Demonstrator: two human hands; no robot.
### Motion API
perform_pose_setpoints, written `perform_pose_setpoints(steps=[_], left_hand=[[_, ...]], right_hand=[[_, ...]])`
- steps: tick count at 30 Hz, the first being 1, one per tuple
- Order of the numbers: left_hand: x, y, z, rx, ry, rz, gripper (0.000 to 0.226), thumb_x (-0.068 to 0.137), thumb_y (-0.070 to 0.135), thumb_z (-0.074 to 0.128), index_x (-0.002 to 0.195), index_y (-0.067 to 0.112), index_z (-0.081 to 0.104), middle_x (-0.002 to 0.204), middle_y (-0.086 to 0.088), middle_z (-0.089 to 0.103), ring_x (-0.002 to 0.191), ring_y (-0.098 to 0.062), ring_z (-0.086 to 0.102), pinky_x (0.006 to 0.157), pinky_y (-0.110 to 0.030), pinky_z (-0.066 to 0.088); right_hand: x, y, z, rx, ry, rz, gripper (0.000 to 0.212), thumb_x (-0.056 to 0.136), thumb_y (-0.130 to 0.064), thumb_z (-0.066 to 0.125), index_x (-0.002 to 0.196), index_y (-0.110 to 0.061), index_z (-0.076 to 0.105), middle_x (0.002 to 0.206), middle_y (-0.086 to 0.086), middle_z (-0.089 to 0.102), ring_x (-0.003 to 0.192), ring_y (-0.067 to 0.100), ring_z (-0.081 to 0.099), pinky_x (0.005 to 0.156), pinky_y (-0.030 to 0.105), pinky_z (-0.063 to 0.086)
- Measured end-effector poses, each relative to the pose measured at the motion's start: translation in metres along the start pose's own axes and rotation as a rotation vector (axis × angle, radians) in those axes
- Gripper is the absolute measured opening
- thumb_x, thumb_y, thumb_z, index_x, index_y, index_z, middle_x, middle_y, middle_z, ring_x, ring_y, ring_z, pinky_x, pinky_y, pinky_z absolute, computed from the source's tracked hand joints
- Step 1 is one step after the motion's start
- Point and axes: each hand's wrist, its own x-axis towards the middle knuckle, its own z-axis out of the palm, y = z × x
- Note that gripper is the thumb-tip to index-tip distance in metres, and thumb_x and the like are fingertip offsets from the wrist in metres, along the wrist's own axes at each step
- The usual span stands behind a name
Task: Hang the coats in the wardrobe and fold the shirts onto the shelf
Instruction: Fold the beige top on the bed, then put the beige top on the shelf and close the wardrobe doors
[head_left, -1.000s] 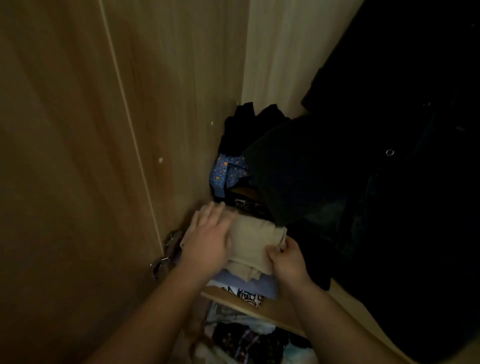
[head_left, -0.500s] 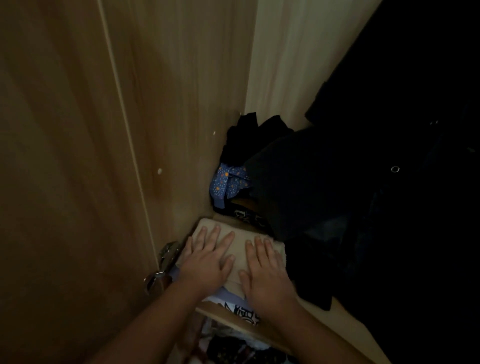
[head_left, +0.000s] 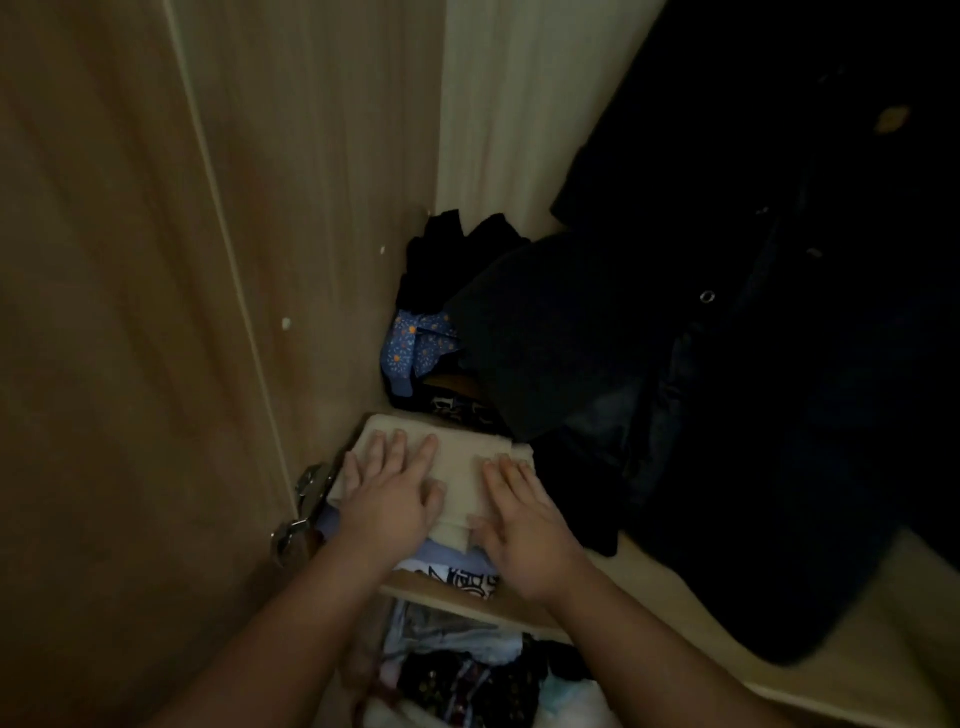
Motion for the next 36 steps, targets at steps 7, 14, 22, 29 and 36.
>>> perform_pose_setpoints(steps=[7,14,22,29,36], left_hand=[[-0.062,0.064,-0.01,-0.083,-0.016,0.131,0.077,0.083,0.065,0.009,0.154,0.039,-0.004,0.165,-0.002,-0.001,0.151,-0.027,-0.005,0.121,-0.045,0.006],[-0.146,0.176,0.013,-0.075,-0.032,0.327,0.068,0.096,0.06,0.028,0.154,0.04,0.0,0.165,-0.002,0.003,0.151,-0.026,-0.005,0.122,-0.048,0.007],[-0.311,0.304,0.045,-0.12,-0.143,0.554,0.065,0.099,0.056,0.027,0.155,0.037,0.001,0.165,-0.001,0.0,0.151,-0.024,-0.01,0.123,-0.047,0.001],[-0.421,0.383,0.084,-0.017,-0.247,0.755,0.064,0.098,0.061,0.019,0.152,0.042,-0.008,0.165,0.002,-0.007,0.15,-0.023,-0.013,0.122,-0.049,-0.001],[-0.468,0.428,0.083,0.02,-0.265,0.865,0.066,0.098,0.062,0.022,0.153,0.042,-0.008,0.165,0.002,-0.009,0.151,-0.024,-0.011,0.122,-0.047,0.001]], right_hand=[[-0.107,0.018,-0.053,-0.029,0.092,0.173,0.073,0.097,-0.041,0.04,0.157,-0.031,-0.001,0.165,-0.007,-0.004,0.151,0.015,-0.011,0.124,0.037,0.006],[-0.277,0.052,-0.077,-0.039,0.257,0.392,0.073,0.098,-0.043,0.043,0.157,-0.034,0.0,0.165,-0.011,-0.002,0.151,0.011,-0.01,0.124,0.032,0.006],[-0.506,0.073,-0.082,-0.127,0.337,0.66,0.073,0.096,-0.05,0.031,0.158,-0.024,0.002,0.165,-0.001,0.009,0.152,0.02,0.002,0.124,0.04,0.008],[-0.656,0.048,-0.059,0.024,0.391,0.789,0.076,0.098,-0.033,0.045,0.157,-0.028,-0.002,0.165,-0.009,-0.005,0.15,0.011,-0.012,0.119,0.023,-0.008],[-0.72,0.061,-0.07,0.155,0.547,0.94,0.079,0.094,-0.021,0.053,0.158,-0.022,0.007,0.165,-0.004,0.006,0.151,0.011,-0.003,0.119,0.023,0.0]])
